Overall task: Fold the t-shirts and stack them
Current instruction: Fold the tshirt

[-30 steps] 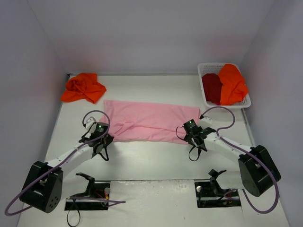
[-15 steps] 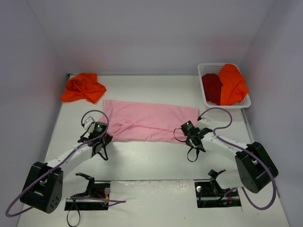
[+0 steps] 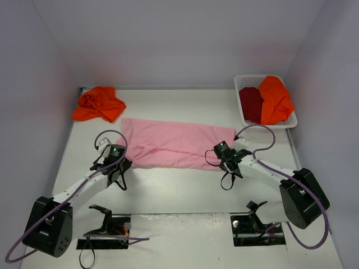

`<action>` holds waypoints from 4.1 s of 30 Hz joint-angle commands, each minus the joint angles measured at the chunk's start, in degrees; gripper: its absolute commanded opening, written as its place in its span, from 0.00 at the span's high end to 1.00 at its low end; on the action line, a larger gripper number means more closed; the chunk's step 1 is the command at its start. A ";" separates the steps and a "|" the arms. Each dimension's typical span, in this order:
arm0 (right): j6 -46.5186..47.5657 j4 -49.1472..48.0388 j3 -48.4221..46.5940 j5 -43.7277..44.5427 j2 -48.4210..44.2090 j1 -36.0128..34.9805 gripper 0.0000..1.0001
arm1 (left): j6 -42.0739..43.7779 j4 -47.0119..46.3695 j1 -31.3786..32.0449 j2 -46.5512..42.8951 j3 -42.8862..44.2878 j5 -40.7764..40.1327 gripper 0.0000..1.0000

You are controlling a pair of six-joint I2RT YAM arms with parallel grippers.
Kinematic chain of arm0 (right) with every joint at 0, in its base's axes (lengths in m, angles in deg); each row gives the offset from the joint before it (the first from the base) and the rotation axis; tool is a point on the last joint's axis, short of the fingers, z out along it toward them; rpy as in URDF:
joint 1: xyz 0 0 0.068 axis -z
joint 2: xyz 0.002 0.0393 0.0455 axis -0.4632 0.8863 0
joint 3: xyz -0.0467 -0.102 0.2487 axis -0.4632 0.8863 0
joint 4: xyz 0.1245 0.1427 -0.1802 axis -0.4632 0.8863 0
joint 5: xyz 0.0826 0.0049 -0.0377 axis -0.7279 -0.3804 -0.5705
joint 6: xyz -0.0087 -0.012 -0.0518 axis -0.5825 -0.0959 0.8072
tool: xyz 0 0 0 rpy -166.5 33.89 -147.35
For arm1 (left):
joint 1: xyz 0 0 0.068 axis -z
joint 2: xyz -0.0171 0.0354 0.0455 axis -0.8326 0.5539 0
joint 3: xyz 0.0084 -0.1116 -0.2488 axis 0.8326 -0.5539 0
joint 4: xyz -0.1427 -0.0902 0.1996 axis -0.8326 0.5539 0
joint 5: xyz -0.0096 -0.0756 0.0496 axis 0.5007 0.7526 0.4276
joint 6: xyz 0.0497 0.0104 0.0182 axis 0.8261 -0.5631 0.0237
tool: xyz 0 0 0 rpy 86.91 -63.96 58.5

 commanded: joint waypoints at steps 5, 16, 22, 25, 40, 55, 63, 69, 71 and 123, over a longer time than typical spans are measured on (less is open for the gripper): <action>2.22 4.04 -7.60 6.16 -3.36 -0.54 1.00 | 2.63 1.48 -1.78 -2.99 4.41 -1.20 1.00; 4.78 5.01 -11.73 8.09 -3.28 -0.36 1.00 | 4.74 2.79 -2.67 -2.03 10.03 -0.94 1.00; 5.74 5.01 -13.57 9.41 -1.87 -0.19 1.00 | 5.27 2.79 -3.72 -1.33 12.23 -0.41 1.00; 6.62 5.01 -14.80 10.20 -0.81 0.17 1.00 | 5.71 2.71 -4.16 -0.80 13.20 -0.15 1.00; 11.19 2.11 -18.85 10.56 2.96 3.33 1.00 | 7.38 1.83 -5.04 3.24 18.91 0.20 1.00; 15.32 -2.72 -23.16 8.98 9.64 6.05 1.00 | 8.17 -0.81 -6.36 11.32 26.64 1.44 1.00; 16.46 -4.57 -22.98 8.53 11.84 7.37 1.00 | 7.56 -2.92 -6.35 17.04 29.63 2.31 1.00; 17.43 -6.50 -22.72 8.45 12.19 8.69 1.00 | 7.21 -4.06 -6.27 20.91 31.21 2.58 1.00; 17.78 -6.77 -23.07 8.36 12.55 9.22 1.00 | 7.03 -4.58 -6.27 21.61 31.48 2.84 1.00; 22.71 -9.58 -29.66 6.95 17.82 12.38 1.00 | 9.23 -4.06 -8.73 25.92 40.62 0.73 1.00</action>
